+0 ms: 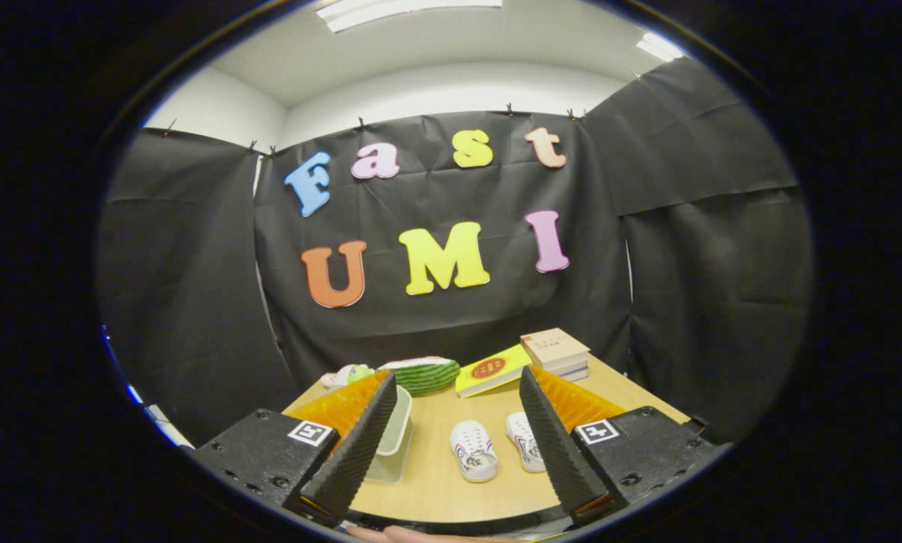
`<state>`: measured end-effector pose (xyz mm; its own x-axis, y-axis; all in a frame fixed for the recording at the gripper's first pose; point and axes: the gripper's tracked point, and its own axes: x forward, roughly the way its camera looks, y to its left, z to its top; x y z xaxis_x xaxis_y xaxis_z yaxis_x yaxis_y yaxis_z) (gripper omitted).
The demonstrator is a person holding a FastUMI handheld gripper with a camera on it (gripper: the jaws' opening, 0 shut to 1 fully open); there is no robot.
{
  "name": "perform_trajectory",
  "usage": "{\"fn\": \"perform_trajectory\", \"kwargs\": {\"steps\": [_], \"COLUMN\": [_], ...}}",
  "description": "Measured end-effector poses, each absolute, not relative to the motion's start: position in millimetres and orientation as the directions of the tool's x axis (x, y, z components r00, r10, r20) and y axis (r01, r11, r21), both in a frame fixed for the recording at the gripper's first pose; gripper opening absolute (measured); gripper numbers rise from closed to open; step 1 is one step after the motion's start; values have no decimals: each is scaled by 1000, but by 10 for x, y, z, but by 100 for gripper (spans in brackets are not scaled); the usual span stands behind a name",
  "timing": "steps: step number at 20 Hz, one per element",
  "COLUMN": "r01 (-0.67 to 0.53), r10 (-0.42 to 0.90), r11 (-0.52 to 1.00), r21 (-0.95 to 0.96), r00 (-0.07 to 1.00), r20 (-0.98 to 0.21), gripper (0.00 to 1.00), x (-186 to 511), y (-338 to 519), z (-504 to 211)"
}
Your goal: Open the storage box then place both shoes into the box .Put the left shoe in first, then the right shoe, with the right side of both shoes facing outward in a uniform manner.
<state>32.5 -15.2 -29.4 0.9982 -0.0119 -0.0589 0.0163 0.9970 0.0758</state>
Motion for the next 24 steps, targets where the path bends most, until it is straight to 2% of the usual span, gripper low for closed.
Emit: {"fn": "perform_trajectory", "kwargs": {"steps": [5,10,15,20,24], "r01": [-50,-18,-35,-60,-90], "r10": [66,36,60,154,237], "r11": [990,995,995,972,939], "r21": [134,103,88,229,332], "r00": [991,984,951,896,868], "r20": [-116,-174,-303,-416,-437], "gripper": [100,100,100,100,100], "x": [597,1000,1441,1844,2217], "y": [32,-1,26,-1,-36], "z": [-467,-651,-1056,-1547,-1841]}}
